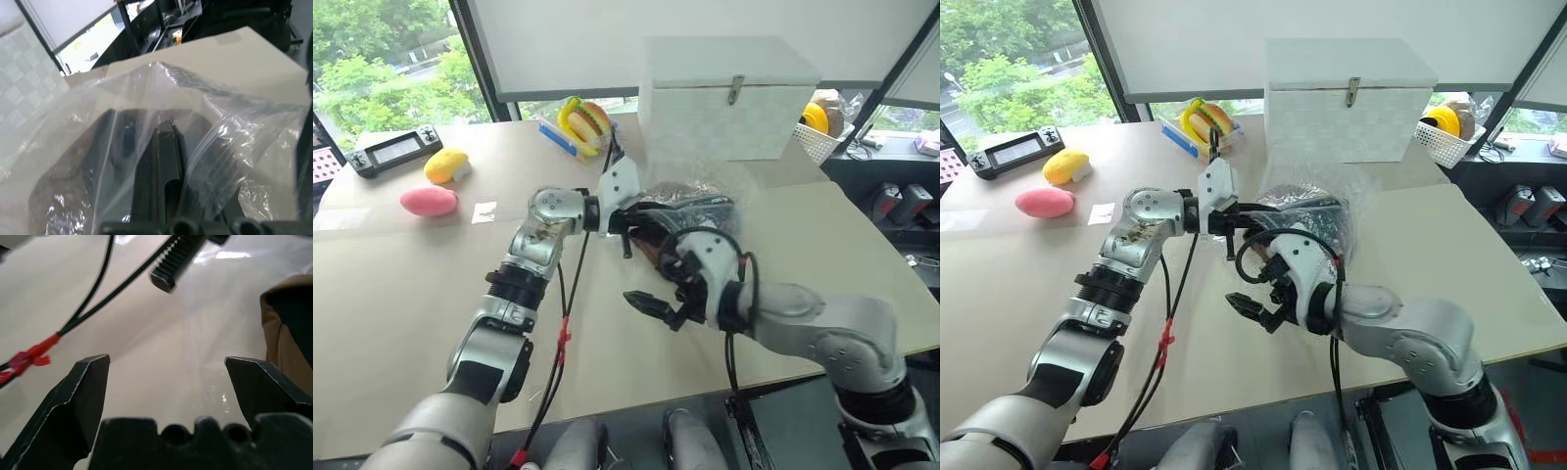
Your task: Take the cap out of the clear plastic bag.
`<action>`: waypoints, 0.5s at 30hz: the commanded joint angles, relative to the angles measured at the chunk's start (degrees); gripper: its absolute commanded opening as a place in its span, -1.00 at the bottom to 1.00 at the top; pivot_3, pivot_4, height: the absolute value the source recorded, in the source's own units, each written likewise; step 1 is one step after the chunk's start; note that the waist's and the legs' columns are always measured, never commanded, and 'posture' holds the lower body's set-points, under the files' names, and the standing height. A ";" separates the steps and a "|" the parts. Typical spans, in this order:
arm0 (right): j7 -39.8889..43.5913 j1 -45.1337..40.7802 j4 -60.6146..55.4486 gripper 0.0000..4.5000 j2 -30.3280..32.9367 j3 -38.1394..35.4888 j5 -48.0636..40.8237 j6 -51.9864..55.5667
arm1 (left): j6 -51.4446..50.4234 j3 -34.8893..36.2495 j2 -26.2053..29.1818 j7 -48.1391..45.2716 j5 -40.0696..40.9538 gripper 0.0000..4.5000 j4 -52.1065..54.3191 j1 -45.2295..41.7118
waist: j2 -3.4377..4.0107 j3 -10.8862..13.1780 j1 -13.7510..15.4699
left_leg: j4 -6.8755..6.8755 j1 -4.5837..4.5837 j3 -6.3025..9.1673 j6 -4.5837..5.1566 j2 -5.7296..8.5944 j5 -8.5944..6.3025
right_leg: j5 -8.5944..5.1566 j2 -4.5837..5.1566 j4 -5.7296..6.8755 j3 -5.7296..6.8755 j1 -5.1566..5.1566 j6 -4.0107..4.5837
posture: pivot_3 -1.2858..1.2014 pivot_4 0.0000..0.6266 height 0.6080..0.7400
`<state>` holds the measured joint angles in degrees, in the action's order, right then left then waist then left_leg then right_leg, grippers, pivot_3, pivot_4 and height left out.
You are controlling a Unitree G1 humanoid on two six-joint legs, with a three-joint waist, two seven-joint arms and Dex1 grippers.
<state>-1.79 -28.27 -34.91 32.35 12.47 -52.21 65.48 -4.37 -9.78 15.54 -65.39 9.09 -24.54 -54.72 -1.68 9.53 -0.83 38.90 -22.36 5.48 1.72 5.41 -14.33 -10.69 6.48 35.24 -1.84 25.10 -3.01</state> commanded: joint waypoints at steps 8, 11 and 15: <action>-8.21 4.00 2.43 1.00 1.70 0.86 27.26 -4.34 | -5.37 2.15 2.52 1.01 4.16 -0.98 10.19 2.52 | 0.00 0.00 -0.12 | -0.01 0.00 -0.06 -0.01 0.00 0.01 | 0.00 -0.01 0.03 -0.07 0.05 0.00 | 0.03 -0.52 1.00; -5.54 4.13 1.23 1.00 6.13 9.07 34.45 -5.14 | -6.99 2.63 2.95 2.29 4.65 -0.98 11.47 2.91 | 0.01 0.00 -0.08 | -0.01 0.01 -0.09 -0.02 0.00 0.01 | 0.00 -0.03 0.04 -0.12 0.06 0.00 | 0.03 -0.52 1.00; -2.76 2.63 4.20 1.00 10.29 21.28 45.71 -8.28 | -7.84 2.53 2.99 3.11 5.14 -0.98 12.04 2.64 | 0.02 -0.01 -0.17 | -0.01 0.05 -0.16 -0.01 -0.02 0.01 | 0.00 -0.06 -0.01 -0.11 0.02 -0.01 | 0.03 -0.52 1.00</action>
<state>-5.35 -24.42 -31.47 41.58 30.27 -12.10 59.42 -12.00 -8.71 18.38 -62.99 13.01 -14.62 -51.17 -1.66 9.52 -1.00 38.89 -22.30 5.30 1.70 5.39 -14.32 -10.69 6.42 35.24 -1.96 25.13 -3.02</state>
